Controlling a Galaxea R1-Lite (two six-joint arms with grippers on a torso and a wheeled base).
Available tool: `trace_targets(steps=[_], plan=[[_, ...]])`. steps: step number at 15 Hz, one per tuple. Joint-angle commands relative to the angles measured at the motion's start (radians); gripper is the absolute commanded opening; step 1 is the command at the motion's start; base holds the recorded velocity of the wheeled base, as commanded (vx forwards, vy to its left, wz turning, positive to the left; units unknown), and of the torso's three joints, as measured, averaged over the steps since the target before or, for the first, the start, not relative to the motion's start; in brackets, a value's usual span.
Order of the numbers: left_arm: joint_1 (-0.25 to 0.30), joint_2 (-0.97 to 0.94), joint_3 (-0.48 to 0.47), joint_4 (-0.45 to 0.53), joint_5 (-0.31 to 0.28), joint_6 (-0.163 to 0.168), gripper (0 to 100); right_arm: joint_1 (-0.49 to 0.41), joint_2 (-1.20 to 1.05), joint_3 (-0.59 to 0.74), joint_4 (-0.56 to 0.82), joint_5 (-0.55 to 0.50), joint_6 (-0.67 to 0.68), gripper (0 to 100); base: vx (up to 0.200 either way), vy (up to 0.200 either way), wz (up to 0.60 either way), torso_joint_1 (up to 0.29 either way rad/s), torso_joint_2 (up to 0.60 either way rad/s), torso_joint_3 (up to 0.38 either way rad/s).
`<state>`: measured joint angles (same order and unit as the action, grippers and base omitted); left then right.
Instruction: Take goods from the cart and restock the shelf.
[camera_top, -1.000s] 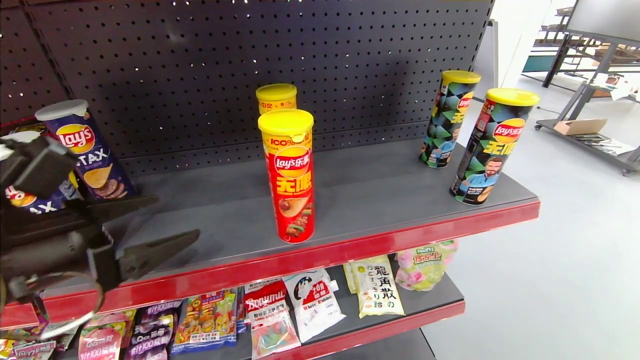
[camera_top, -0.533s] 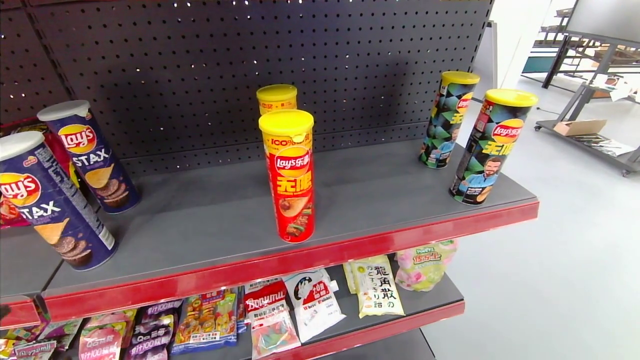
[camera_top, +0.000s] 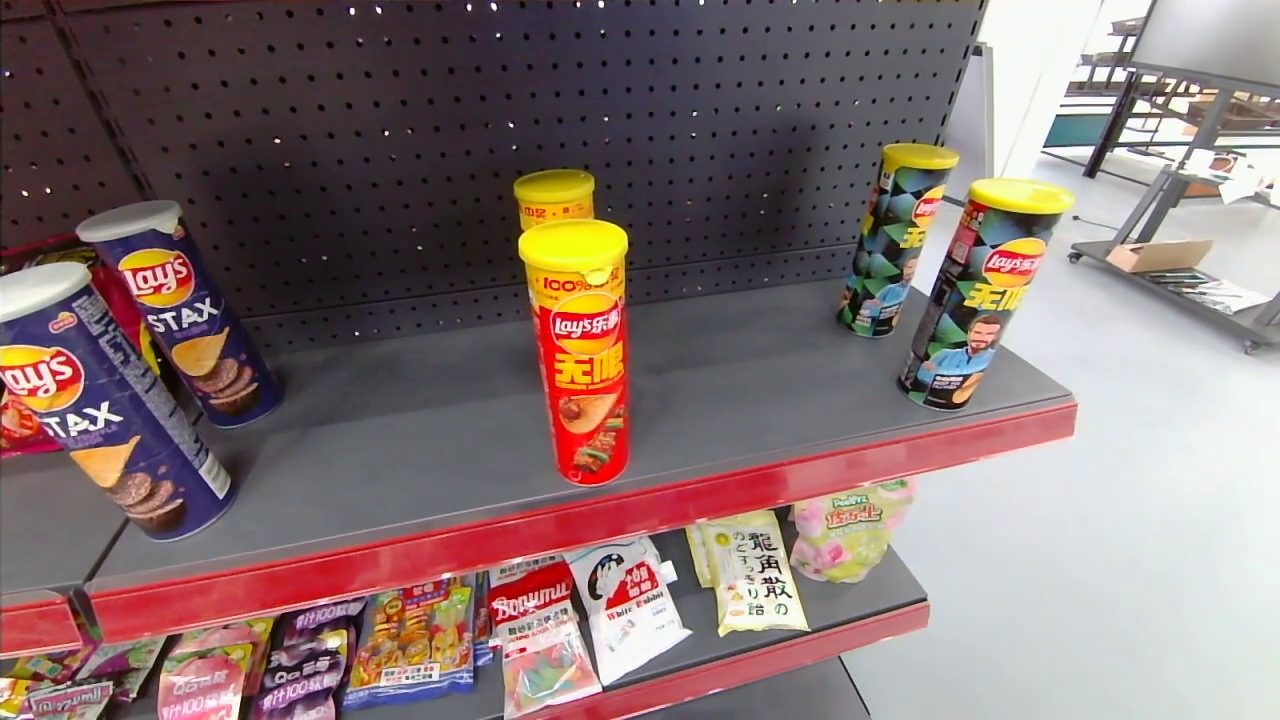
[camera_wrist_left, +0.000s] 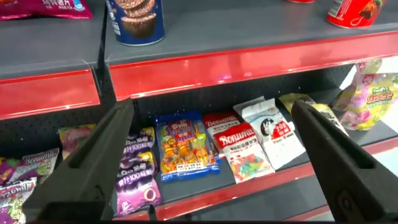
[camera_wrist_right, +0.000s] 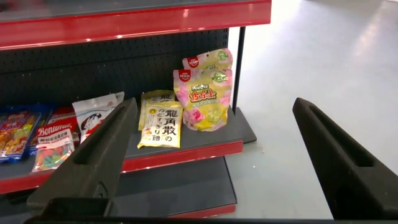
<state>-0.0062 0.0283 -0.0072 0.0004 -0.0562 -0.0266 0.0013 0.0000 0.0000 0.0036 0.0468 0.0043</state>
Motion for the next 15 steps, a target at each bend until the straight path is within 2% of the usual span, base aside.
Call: trace_targets(steps=[1,3,11,15], plan=[[0.002,-0.021,0.006,0.000,0.002,0.002,100,0.000,0.002,0.000,-0.001,0.002,0.002,100,0.000,0.000,0.00,0.000,0.00,0.000],[0.002,-0.021,0.006,0.000,0.002,0.002,100,0.000,0.002,0.000,-0.001,-0.001,-0.001,100,0.000,0.000,0.00,0.000,0.00,0.000],[0.002,-0.021,0.006,0.000,0.002,0.002,100,0.000,0.002,0.000,-0.001,-0.001,0.000,100,0.000,0.000,0.60,0.004,0.00,0.001],[0.002,-0.021,0.006,0.000,0.002,0.002,100,0.002,0.008,-0.002,0.001,-0.001,-0.003,100,0.000,0.000,0.00,0.000,0.00,0.000]])
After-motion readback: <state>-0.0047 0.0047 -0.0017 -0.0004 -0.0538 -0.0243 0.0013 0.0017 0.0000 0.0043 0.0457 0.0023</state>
